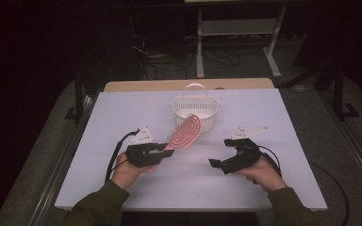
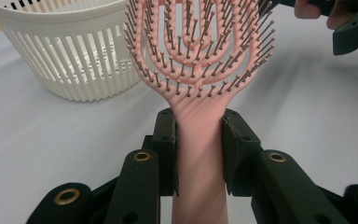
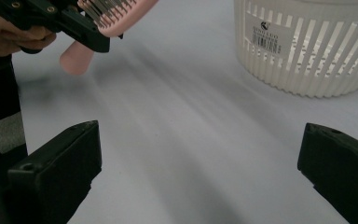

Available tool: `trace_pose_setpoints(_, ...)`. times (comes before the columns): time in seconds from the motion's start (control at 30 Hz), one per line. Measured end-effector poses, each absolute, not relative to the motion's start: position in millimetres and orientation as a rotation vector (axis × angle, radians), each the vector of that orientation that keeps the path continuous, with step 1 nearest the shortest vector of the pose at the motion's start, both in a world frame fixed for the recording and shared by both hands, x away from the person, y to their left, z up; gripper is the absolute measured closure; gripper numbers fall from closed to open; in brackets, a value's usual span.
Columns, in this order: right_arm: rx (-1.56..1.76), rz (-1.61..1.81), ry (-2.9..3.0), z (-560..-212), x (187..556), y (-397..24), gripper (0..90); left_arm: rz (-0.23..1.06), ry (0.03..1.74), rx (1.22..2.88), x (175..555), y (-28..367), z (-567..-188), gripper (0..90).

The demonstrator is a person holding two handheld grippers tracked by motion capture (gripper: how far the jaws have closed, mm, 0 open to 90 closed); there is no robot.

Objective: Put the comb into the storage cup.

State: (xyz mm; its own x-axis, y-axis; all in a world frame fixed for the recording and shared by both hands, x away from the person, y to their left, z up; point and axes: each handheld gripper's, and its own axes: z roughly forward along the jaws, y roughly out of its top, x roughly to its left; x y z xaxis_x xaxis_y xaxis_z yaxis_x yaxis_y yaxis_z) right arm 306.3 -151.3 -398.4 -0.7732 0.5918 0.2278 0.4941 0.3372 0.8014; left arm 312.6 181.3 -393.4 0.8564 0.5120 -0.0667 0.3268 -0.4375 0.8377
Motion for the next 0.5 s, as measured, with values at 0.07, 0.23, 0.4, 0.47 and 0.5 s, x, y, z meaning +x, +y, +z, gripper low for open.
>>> trace_pose_setpoints(0.07, 1.008, 1.436, 2.483, -397, 308, -149, 0.0, 0.240, 0.615, 2.066, 313, 181, -394, 70.6)
trace_pose_setpoints(0.23, 1.008, 1.467, 2.480, -394, 313, -145, 0.0, 0.237, 0.618, 2.064, 313, 180, -395, 70.6)
trace_pose_setpoints(0.4, 1.007, 1.496, 2.472, -389, 319, -141, 0.0, 0.242, 0.628, 2.061, 314, 180, -396, 70.6)
trace_pose_setpoints(0.47, 1.011, 1.513, 2.459, -388, 322, -140, 0.0, 0.242, 0.630, 2.059, 314, 181, -396, 70.6)
trace_pose_setpoints(0.5, 1.011, 1.517, 2.458, -387, 323, -139, 0.0, 0.246, 0.629, 2.062, 314, 180, -397, 70.6)
